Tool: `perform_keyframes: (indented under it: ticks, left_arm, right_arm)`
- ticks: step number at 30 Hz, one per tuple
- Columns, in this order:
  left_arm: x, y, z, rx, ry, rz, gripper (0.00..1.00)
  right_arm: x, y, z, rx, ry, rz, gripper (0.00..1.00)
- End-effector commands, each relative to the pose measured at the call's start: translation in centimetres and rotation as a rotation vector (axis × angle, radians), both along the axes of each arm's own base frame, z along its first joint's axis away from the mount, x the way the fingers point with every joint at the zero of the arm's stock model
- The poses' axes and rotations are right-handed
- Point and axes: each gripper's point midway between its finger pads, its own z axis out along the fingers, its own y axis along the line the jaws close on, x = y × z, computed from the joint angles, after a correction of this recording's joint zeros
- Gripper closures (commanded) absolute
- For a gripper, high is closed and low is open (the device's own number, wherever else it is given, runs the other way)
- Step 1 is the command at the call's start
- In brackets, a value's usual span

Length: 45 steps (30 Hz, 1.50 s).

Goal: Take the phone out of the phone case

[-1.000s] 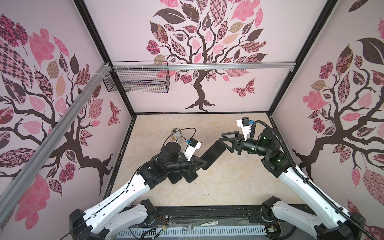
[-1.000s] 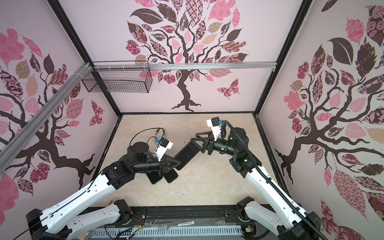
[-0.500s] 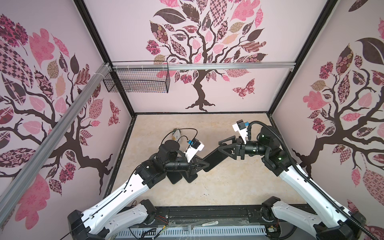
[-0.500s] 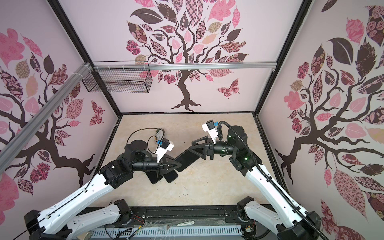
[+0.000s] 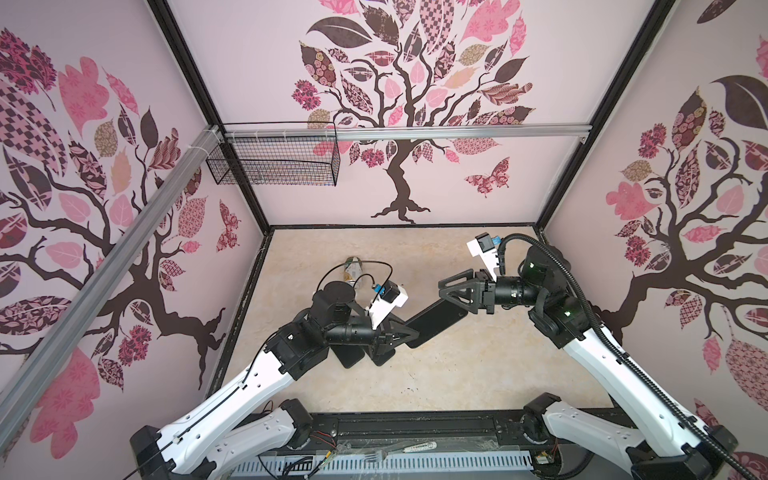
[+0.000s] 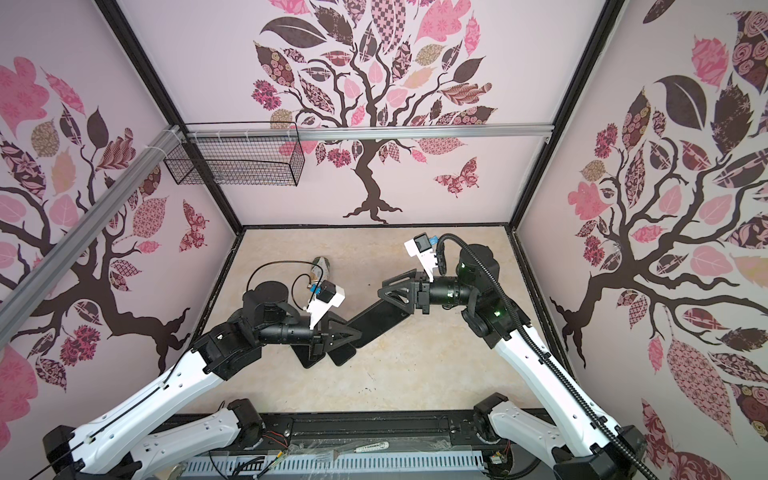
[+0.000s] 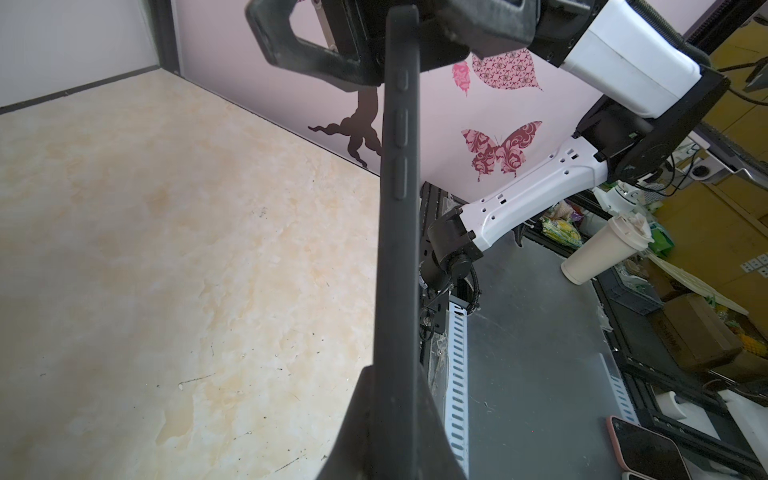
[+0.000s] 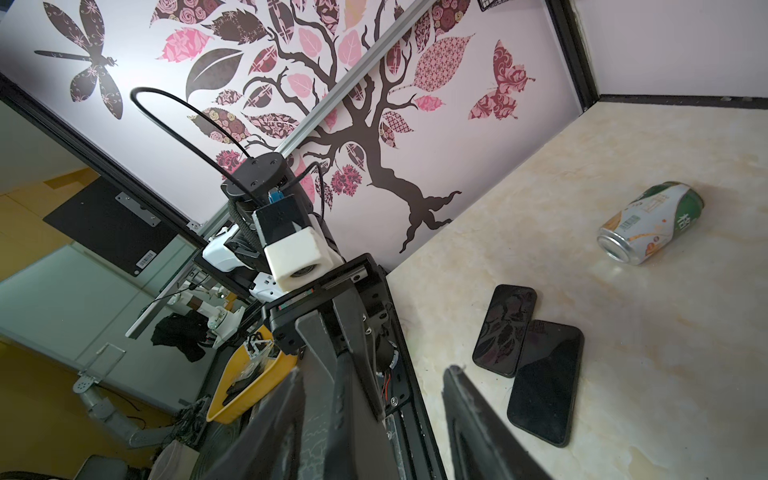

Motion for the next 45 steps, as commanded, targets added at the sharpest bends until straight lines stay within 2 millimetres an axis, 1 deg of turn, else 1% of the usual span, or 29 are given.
perform_keyframes:
  ticks: [1,6,12,20,24,26,28,30,35,40,45]
  left_arm:
    - [-0.3,-0.3,2.0,-0.066,-0.074,-0.040,1.00]
    - [-0.1,-0.1,1.7,-0.053,-0.086,-0.024,1.00]
    - [0.3,0.6,1.1,-0.040,-0.104,0.030,1.00]
    - [0.3,0.9,0.8,-0.038,-0.106,0.044,1.00]
    - [0.3,0.8,0.6,-0.038,-0.103,0.043,1.00]
    - [0.3,0.8,0.6,-0.039,-0.103,0.042,1.00]
    - [0.3,0.7,0.6,-0.040,-0.104,0.040,1.00]
    - [0.3,0.7,0.8,-0.045,-0.107,0.041,1.00]
    - [0.1,0.6,1.4,-0.082,-0.085,0.031,1.00]
    - [-0.4,0.2,1.7,-0.118,-0.060,0.001,1.00]
    - [-0.4,0.2,1.5,-0.117,-0.060,0.000,1.00]
  right_arm:
    - [-0.5,0.1,1.2,0.015,0.007,0.041,0.46]
    - [-0.9,0.1,1.3,0.029,0.018,0.062,0.50]
    - [-0.9,0.1,1.6,0.037,0.040,0.057,0.59]
    - [-1.2,0.0,2.0,0.043,0.050,0.069,0.60]
    - [-1.2,0.0,1.7,0.043,0.058,0.067,0.62]
    - [-1.2,0.0,1.6,0.042,0.061,0.069,0.64]
    - [-1.2,0.1,1.4,0.041,0.067,0.072,0.68]
    - [-1.3,0.1,1.3,0.039,0.073,0.078,0.69]
    - [-1.1,0.2,0.7,0.033,0.090,0.077,0.69]
    - [-1.1,0.2,0.7,0.036,0.094,0.087,0.68]
    - [-1.3,0.2,0.8,0.039,0.100,0.096,0.74]
